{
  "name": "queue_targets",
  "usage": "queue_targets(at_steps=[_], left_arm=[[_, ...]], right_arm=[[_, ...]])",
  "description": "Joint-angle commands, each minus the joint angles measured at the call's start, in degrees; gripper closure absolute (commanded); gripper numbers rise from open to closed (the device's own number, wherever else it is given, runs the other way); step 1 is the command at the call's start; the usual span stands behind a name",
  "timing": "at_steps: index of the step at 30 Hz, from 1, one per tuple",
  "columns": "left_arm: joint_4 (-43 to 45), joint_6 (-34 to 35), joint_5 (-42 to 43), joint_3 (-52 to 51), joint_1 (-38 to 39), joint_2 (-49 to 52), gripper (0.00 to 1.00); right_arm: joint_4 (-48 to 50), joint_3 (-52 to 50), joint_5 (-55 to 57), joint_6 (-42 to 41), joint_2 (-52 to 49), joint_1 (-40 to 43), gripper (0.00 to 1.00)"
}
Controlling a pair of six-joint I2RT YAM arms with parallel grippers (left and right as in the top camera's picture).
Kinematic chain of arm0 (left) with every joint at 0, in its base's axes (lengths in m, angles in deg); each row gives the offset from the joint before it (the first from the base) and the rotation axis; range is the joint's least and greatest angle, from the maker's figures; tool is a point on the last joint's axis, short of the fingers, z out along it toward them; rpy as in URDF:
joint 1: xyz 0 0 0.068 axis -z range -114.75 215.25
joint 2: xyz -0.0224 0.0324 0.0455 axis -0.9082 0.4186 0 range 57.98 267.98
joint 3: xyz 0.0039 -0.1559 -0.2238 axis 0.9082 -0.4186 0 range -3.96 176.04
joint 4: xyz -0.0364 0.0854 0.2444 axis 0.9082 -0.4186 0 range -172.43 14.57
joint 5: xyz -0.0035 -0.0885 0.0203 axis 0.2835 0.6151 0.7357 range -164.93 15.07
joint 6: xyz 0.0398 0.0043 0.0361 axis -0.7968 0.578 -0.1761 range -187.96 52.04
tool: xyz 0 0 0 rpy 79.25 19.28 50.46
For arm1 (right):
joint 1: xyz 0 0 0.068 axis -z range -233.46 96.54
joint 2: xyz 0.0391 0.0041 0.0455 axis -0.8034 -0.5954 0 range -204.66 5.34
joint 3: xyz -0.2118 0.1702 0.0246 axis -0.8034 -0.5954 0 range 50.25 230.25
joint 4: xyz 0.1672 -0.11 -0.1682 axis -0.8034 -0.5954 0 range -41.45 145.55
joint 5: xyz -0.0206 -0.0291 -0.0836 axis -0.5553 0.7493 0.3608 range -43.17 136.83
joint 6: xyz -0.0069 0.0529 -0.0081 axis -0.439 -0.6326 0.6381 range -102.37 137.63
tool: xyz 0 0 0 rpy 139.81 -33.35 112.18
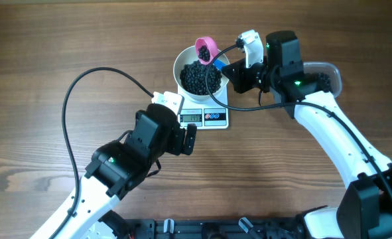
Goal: Scoop item into bowl and weigh 150g on scale
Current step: 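Tilt the scoop slightly to trickle beans into the bowl, then tilt the scoop further to add beans until the scale reads 150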
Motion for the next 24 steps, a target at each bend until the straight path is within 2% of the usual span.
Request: queue_targets(at_steps=[1, 12, 15, 24], left_arm=[[0.2, -0.9, 0.3, 0.1, -0.2, -0.1, 0.00], [0.2, -0.9, 0.3, 0.1, -0.2, -0.1, 0.00], [0.2, -0.9, 0.3, 0.1, -0.2, -0.1, 0.00], [0.2, -0.9, 0.3, 0.1, -0.2, -0.1, 0.00]], right_arm=[[0.1, 0.6, -0.1, 0.4, -0.4, 0.0, 0.96], [0.1, 0.6, -0.2, 0.4, -0.4, 0.0, 0.96], [-0.6, 0.6, -3.9, 2.5, -0.4, 0.0, 0.96], [-0.5, 0.6, -2.4, -0.5, -0.4, 0.0, 0.96]])
